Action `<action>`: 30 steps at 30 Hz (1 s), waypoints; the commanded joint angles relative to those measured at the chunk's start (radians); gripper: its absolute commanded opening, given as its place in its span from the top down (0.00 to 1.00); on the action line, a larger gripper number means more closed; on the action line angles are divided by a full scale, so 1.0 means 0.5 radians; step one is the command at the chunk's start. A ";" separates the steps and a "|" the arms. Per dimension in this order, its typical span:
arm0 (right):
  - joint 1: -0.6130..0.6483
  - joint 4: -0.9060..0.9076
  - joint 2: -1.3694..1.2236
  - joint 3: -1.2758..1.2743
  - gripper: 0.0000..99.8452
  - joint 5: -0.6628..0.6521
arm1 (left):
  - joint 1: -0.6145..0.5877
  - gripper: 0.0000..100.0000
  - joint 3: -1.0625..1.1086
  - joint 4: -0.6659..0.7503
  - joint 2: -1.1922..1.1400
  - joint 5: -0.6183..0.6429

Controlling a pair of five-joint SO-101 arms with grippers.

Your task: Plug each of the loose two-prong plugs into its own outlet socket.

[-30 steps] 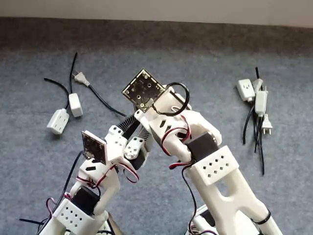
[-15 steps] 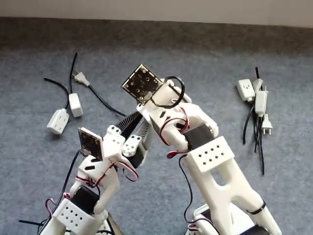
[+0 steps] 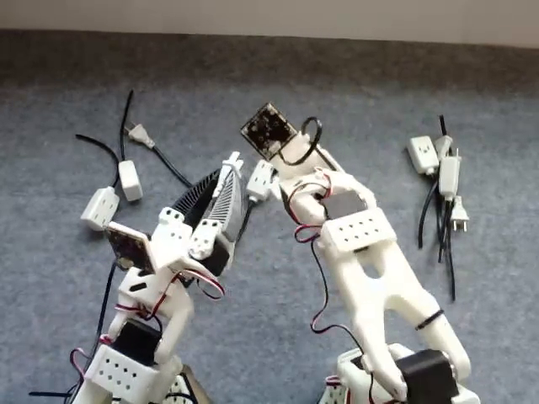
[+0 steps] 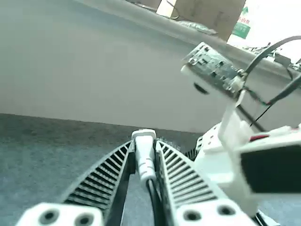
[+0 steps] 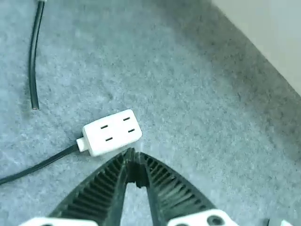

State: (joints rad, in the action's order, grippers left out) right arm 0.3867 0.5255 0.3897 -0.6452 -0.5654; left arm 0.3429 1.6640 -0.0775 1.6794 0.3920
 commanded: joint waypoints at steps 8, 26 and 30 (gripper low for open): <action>-0.189 -0.029 0.060 0.057 0.99 -0.132 | -0.005 0.99 -0.069 0.037 0.002 0.012; -0.431 0.723 -0.413 1.097 0.99 0.313 | -0.017 0.99 -1.088 -0.721 -1.364 -0.301; -0.431 0.885 -0.609 1.318 0.99 0.316 | -0.020 0.99 -1.653 -1.031 -2.015 -0.359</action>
State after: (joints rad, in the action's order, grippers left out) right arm 0.1826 0.9214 0.1151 -0.0944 -0.4196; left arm 0.3414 1.0687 -0.5010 0.9045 0.2279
